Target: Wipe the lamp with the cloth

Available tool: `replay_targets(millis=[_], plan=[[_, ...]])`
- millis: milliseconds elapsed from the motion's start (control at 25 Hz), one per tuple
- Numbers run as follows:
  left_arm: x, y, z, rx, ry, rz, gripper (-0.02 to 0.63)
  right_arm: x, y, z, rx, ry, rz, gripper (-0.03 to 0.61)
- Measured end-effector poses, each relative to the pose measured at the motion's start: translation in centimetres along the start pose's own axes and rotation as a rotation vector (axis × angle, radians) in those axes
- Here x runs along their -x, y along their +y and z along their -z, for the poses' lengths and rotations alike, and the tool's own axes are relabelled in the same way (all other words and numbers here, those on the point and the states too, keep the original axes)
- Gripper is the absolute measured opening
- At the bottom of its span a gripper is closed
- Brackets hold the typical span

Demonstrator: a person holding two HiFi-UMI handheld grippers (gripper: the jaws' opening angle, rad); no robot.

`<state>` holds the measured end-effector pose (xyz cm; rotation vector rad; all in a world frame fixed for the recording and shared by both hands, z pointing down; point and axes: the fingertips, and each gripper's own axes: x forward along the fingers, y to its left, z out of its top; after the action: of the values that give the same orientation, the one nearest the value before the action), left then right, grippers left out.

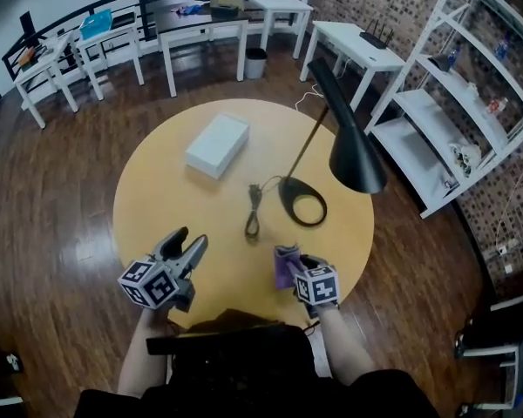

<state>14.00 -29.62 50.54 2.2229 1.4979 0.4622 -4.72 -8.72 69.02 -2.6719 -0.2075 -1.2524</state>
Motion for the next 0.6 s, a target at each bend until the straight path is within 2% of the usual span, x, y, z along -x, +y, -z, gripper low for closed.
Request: replay_targets(millis=[80, 120, 240, 360, 400, 480, 520, 600], plan=[[0.3, 0.7, 0.7, 0.026, 0.007, 0.005, 0.252, 0.0, 0.1, 0.0, -0.011, -0.027, 0.004, 0.162], [0.5, 1.0, 1.0, 0.039, 0.008, 0.006, 0.252, 0.2, 0.2, -0.2, -0.021, -0.043, 0.005, 0.193], [0.7, 1.1, 0.9, 0.067, -0.002, 0.015, 0.252, 1.4, 0.4, -1.8, -0.062, -0.115, 0.001, 0.198], [0.6, 0.1, 0.2, 0.088, -0.02, 0.046, 0.247, 3.9, 1.0, -4.2, -0.126, -0.237, -0.058, 0.196], [0.6, -0.3, -0.1, 0.09, -0.027, 0.06, 0.239, 4.9, 1.3, -5.0, -0.158, -0.289, -0.089, 0.189], [0.7, -1.0, -0.9, 0.081, -0.044, 0.084, 0.239, 7.3, 1.5, -6.8, -0.233, -0.409, -0.147, 0.106], [0.7, -1.2, -1.3, 0.07, -0.056, 0.091, 0.237, 8.6, 1.4, -7.6, -0.27, -0.47, -0.168, 0.103], [0.9, -1.3, -2.3, 0.042, -0.085, 0.097, 0.183, 11.2, 1.2, -9.2, -0.323, -0.594, -0.186, 0.044]])
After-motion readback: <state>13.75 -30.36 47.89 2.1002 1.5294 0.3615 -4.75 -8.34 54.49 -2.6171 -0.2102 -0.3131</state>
